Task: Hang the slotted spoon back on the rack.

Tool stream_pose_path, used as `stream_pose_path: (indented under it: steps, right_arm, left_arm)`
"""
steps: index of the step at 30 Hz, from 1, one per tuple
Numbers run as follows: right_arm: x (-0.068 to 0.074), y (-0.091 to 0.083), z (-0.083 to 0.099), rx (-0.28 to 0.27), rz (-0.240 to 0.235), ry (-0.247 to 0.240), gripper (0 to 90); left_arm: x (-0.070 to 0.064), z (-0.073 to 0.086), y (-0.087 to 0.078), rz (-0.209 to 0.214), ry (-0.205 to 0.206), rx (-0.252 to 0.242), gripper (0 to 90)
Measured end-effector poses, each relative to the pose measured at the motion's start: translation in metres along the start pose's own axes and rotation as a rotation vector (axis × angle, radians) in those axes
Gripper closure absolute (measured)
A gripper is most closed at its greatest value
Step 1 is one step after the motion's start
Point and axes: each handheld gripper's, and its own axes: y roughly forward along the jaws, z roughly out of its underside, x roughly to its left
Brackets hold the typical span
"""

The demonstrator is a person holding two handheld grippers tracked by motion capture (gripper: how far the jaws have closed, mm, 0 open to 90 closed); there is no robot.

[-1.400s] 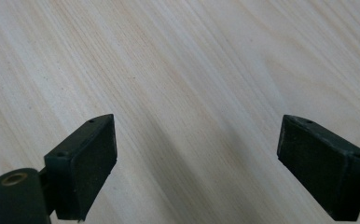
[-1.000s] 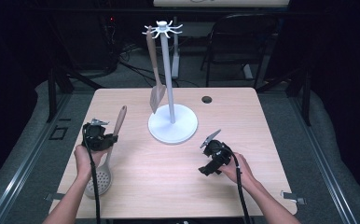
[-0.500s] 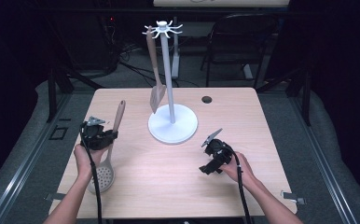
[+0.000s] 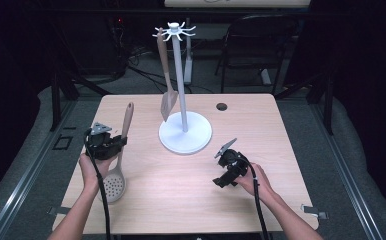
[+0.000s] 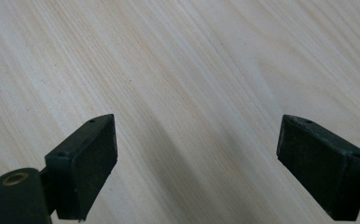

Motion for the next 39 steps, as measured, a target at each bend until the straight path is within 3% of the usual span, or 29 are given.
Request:
stream_pose_path:
  steps: [4,12,20,31,39]
  right_arm:
    - [0.0,0.0,0.0,0.012,0.004,-0.01,11.9]
    - [0.0,0.0,0.001,0.005,0.003,-0.004,12.0]
    - [0.0,-0.002,0.001,0.016,0.012,-0.015,12.1]
    - [0.0,-0.004,0.001,0.003,0.017,-0.004,12.2]
    - [0.001,-0.004,0.002,-0.003,0.016,-0.007,12.4]
  left_arm:
    - [-0.005,-0.005,-0.003,0.005,0.013,-0.039,75.1]
    - [-0.02,-0.011,-0.015,0.005,0.042,-0.167,75.1]
    - [-0.04,-0.026,-0.029,0.017,0.094,-0.273,75.2]
    - [-0.052,-0.05,-0.028,0.055,0.119,-0.308,75.2]
    - [-0.055,-0.07,-0.023,0.07,0.129,-0.298,75.2]
